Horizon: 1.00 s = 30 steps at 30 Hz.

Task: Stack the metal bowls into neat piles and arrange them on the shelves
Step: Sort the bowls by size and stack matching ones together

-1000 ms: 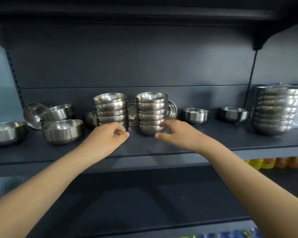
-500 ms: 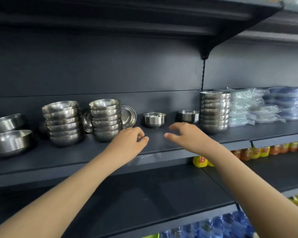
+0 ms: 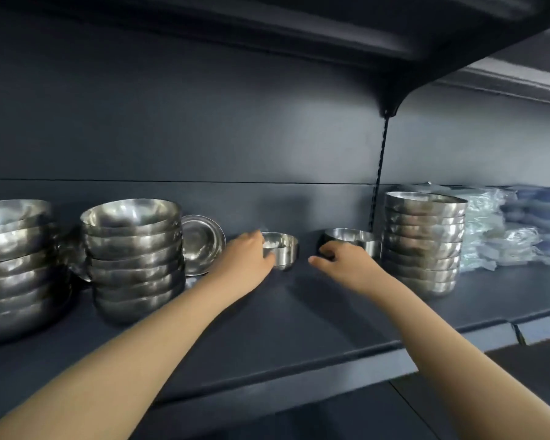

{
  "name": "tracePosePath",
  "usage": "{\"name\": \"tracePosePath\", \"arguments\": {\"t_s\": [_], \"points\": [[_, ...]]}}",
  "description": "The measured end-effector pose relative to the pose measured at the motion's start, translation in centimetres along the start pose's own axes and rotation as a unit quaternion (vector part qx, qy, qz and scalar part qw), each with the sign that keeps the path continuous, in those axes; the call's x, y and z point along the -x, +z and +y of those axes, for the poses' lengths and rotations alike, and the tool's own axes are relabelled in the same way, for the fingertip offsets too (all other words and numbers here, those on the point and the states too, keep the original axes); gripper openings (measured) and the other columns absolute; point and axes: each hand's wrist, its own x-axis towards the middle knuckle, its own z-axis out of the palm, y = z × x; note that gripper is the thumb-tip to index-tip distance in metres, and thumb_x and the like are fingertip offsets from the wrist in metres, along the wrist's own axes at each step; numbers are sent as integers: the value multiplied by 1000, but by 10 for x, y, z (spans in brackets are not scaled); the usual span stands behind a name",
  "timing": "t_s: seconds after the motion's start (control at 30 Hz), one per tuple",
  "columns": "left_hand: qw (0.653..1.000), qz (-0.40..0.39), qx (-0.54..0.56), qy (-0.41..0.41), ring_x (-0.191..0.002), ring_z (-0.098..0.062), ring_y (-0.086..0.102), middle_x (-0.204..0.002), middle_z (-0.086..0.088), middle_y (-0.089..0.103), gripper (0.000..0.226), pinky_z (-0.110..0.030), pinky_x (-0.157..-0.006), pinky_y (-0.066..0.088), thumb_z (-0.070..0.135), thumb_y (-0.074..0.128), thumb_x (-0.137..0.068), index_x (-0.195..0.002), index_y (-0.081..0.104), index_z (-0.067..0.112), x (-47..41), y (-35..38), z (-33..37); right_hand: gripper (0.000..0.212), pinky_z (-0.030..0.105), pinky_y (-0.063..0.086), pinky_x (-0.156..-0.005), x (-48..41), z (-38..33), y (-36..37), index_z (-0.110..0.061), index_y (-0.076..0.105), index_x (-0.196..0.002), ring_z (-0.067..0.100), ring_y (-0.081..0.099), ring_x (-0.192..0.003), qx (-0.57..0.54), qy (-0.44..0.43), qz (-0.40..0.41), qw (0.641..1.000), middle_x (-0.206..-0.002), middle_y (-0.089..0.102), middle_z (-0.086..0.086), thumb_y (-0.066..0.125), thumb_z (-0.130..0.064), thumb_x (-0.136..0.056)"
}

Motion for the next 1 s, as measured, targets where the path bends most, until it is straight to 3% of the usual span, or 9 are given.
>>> {"name": "tracePosePath", "arguments": {"t_s": [0.13,0.23,0.4,0.53,0.63,0.67,0.77,0.83,1.0], "points": [[1000,12,6,3,-119,-33,44,-128,-12,48,39,-42,-99,39,34,43,-95,-121,49,7,-51,24,1,29,29,32,-64,-44,14,20,-11,50,-82,24,49,-83,-20,62,42,997,-82,54,4,53,-38,-93],[1000,13,7,17,-119,-30,44,-127,-9,49,38,-45,-97,41,36,43,-95,-121,50,9,-81,42,5,32,28,31,-66,-68,28,29,-11,47,-76,23,48,-80,-48,113,72,990,-77,52,4,54,-37,-92],[995,-34,67,66,-113,-28,51,-124,-10,54,38,-35,-91,42,36,45,-96,-119,53,6,-136,58,20,42,31,38,-75,-85,43,35,2,60,-106,33,58,-101,-137,187,104,967,-100,63,16,52,-37,-94],[988,-111,96,47,-108,-29,53,-118,-14,57,44,-32,-83,40,41,46,-94,-116,55,3,-174,73,35,60,33,41,-93,-96,52,49,2,41,-134,38,51,-119,-205,242,128,940,-131,52,23,55,-39,-92],[980,-171,96,35,-98,-41,55,-97,-25,57,46,-33,-66,38,42,45,-95,-83,56,-1,-194,93,43,68,40,43,-99,-104,58,58,6,32,-135,41,47,-121,-215,270,150,927,-136,42,27,58,-38,-90],[978,-183,98,35,-100,-43,55,-101,-29,57,49,-35,-65,37,42,44,-95,-81,56,-3,-199,99,45,70,42,40,-101,-106,60,59,7,28,-137,42,44,-124,-216,277,158,923,-139,38,28,59,-36,-91],[972,-208,104,33,-110,-38,54,-119,-27,57,56,-35,-75,40,42,45,-95,-109,54,-11,-210,117,52,83,39,28,-112,-112,65,58,7,11,-146,39,26,-140,-223,287,170,916,-151,20,28,58,-34,-91],[968,-220,116,31,-111,-37,54,-121,-24,57,57,-37,-85,43,44,45,-94,-114,53,-9,-216,123,55,88,34,21,-113,-116,71,56,6,3,-148,33,17,-144,-227,286,177,914,-155,13,26,58,-34,-92],[947,-275,169,5,-71,-23,49,-79,-9,51,38,-29,-65,39,42,48,-94,-93,50,4,-224,136,58,88,31,14,-115,-127,79,62,-1,2,-150,28,9,-146,-275,281,197,898,-159,5,17,58,-34,-92]]}}
